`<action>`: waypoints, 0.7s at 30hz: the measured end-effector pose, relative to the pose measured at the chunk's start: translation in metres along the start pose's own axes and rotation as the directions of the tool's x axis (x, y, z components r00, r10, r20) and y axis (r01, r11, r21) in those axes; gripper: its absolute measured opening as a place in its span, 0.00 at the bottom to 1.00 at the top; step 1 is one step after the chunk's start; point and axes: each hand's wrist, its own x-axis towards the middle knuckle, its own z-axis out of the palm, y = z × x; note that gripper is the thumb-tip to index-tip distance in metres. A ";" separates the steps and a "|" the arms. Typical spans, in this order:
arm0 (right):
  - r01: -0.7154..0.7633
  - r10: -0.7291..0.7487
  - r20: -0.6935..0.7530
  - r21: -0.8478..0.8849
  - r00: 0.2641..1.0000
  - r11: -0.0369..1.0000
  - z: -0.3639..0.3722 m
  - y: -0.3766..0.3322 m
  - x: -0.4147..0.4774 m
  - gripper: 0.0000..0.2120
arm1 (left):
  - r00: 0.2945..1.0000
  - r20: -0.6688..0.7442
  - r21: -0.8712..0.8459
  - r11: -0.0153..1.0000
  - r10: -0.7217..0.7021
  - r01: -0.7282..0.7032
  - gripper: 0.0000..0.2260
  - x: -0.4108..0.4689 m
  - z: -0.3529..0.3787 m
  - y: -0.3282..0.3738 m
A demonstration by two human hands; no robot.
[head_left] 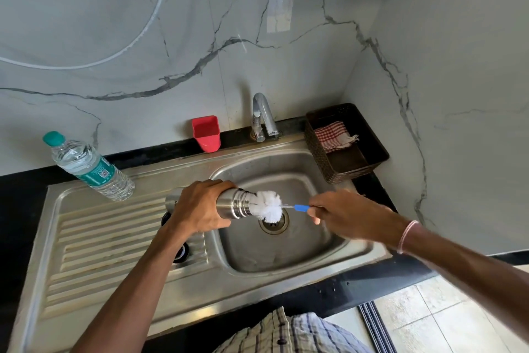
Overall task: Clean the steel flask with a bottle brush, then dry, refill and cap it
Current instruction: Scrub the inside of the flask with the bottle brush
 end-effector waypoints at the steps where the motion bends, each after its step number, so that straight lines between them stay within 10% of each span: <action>1: -0.029 0.022 0.064 0.114 0.998 0.993 -0.006 0.001 0.000 0.13 | 1.000 -0.001 0.004 1.000 -0.004 0.004 0.31 0.000 -0.001 -0.003; 8: 0.002 -0.269 -0.317 -0.644 0.909 0.765 0.012 -0.013 -0.008 0.11 | 0.997 -0.017 -0.053 0.996 -0.072 0.071 0.30 -0.003 -0.002 -0.005; 17: 0.105 -0.124 -0.104 -0.169 0.987 0.980 -0.009 0.011 -0.004 0.09 | 0.996 -0.029 -0.004 0.997 -0.081 0.081 0.30 -0.004 -0.010 -0.022; 21: 0.046 -0.233 -0.277 -0.548 0.932 0.835 -0.009 0.010 -0.012 0.05 | 0.994 -0.036 -0.028 0.994 -0.106 0.105 0.31 -0.002 -0.010 -0.023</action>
